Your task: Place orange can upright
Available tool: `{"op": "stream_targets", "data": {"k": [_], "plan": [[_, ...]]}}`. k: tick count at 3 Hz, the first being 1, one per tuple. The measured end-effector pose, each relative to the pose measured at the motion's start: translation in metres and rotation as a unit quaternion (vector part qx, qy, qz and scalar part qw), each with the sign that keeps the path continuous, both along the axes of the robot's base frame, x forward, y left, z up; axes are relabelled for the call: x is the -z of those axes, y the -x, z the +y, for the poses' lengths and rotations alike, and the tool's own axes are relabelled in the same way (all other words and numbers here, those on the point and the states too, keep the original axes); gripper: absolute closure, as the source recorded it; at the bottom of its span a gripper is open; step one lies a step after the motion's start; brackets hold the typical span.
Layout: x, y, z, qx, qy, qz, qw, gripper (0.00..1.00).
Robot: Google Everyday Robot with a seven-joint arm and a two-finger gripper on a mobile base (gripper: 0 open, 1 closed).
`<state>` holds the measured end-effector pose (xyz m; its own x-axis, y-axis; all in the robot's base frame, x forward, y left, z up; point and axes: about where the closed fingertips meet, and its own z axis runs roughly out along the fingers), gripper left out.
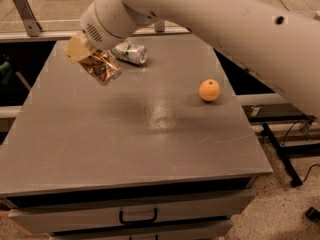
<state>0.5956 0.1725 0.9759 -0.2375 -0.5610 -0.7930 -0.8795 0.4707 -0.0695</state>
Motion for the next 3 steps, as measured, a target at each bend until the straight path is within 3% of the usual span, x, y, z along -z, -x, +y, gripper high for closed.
{"op": "stream_targets", "data": {"k": [1, 2, 3], "plan": [[0.013, -0.003, -0.009, -0.010, -0.082, -0.008, 0.9965, 1.00], [0.013, -0.020, -0.023, -0.019, -0.178, -0.018, 0.9836, 1.00], [0.016, -0.032, -0.033, -0.055, -0.232, -0.042, 0.9702, 1.00]]}}
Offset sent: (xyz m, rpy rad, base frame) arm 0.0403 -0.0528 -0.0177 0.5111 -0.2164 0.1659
